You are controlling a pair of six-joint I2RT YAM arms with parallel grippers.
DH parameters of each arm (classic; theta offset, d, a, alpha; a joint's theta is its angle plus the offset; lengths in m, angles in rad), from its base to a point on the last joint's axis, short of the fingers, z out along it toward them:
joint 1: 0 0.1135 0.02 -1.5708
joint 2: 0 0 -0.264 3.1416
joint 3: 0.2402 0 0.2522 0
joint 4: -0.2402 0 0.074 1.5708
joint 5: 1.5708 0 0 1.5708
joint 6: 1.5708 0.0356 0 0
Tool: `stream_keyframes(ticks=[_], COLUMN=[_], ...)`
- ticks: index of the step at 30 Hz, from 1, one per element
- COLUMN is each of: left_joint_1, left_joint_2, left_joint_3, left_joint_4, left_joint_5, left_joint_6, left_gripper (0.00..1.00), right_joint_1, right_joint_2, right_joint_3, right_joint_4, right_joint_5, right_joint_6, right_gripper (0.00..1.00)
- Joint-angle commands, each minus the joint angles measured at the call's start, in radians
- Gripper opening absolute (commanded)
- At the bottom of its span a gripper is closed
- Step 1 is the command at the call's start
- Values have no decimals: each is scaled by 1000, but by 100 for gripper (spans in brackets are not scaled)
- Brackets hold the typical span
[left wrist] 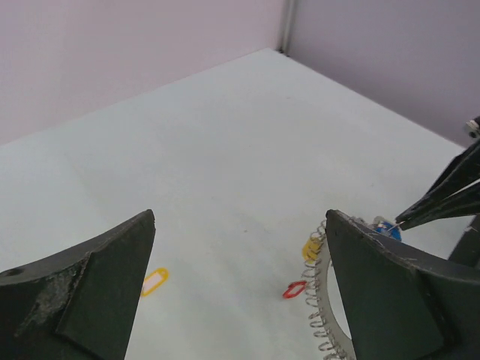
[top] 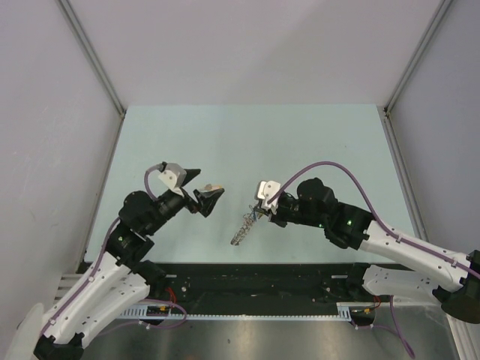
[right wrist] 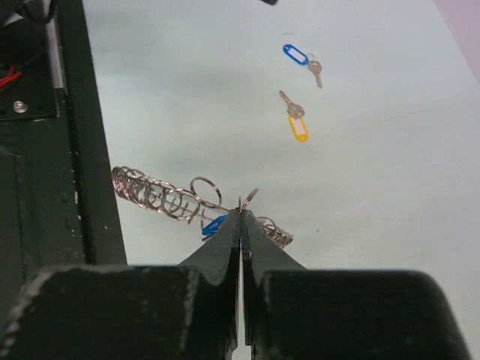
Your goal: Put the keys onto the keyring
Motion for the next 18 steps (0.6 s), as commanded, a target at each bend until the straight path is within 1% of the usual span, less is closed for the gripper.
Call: stream_keyframes(ticks=[1,2,3,6,11,12,14,15,16,18], left_joint_1=[9,9,9,10,18,20,24,35,46,82], left_joint_2=[-31,-32,-35,-45,-59,-60,-59,-59,-59,-57], left_joint_3=[37,35,35,34,23,26,31,34,34,31], left_joint_4=[-67,-84,-93,-122,-160,-168,-185,-191,-196,-200], left_joint_5=[-180,-180,-238,-290,-355,-369,-413,-429,-436,-427], left_joint_6=[20,18,17,15,17,12,12,0,-5,-28], left_gripper=[100,100,100,100,100,100,100,100,100,100], right_joint_1=[-15,-34,-46,-100,-204,-251,-304,-331,-388,-439], right_joint_2=[3,13,21,53,145,185,226,278,305,361], right_joint_3=[54,58,66,91,172,186,218,254,275,340], right_joint_4=[22,18,16,18,29,30,45,53,58,82], right_joint_5=[101,127,135,146,169,170,173,170,164,153], right_joint_6=[15,20,25,35,77,86,104,129,140,160], right_gripper=[0,0,0,0,0,0,0,0,0,0])
